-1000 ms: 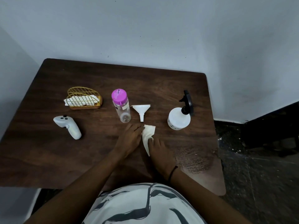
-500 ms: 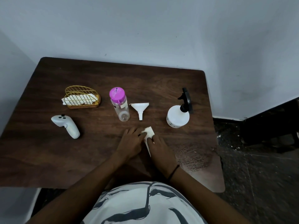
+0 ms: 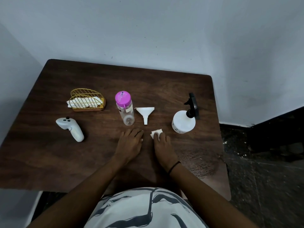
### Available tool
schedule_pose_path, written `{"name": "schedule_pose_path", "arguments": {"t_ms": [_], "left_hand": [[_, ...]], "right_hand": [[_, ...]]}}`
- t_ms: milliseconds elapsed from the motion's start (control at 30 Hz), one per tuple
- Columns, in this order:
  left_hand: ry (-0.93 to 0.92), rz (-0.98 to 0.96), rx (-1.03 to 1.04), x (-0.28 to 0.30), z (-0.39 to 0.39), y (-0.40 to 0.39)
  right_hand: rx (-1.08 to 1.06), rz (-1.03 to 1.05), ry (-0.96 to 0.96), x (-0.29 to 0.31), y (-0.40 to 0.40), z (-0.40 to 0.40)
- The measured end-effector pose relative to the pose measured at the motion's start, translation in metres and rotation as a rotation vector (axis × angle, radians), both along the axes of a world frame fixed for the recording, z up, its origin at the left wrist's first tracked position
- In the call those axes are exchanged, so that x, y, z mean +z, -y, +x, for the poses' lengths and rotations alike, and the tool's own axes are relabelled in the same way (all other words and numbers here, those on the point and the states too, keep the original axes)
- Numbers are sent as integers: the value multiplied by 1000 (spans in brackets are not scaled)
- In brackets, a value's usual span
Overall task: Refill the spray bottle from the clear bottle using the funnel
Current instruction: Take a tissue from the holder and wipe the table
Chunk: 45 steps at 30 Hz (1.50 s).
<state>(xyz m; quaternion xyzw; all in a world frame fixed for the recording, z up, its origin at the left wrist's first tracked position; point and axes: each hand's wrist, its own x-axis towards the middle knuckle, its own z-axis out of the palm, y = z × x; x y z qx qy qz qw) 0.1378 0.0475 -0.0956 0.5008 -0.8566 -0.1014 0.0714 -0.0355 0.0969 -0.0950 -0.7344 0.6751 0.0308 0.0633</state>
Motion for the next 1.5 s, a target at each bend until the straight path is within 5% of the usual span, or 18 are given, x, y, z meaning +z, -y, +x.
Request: {"name": "schedule_pose_path", "arguments": {"t_ms": [467,833,1133,1500], "left_hand": [[-74,94,41,4,7,2],[-58,76,95,9,3,-3],[-72,87,115,2,15,-4],[-132,29,60,3,6,-3]], "right_hand": [[268,-114,81,-8,-27,35],[-61,-40,73,-5,-17,-34],[285,-141,131,-19,-51,50],[-67,-89,55,1,5,-19]]}}
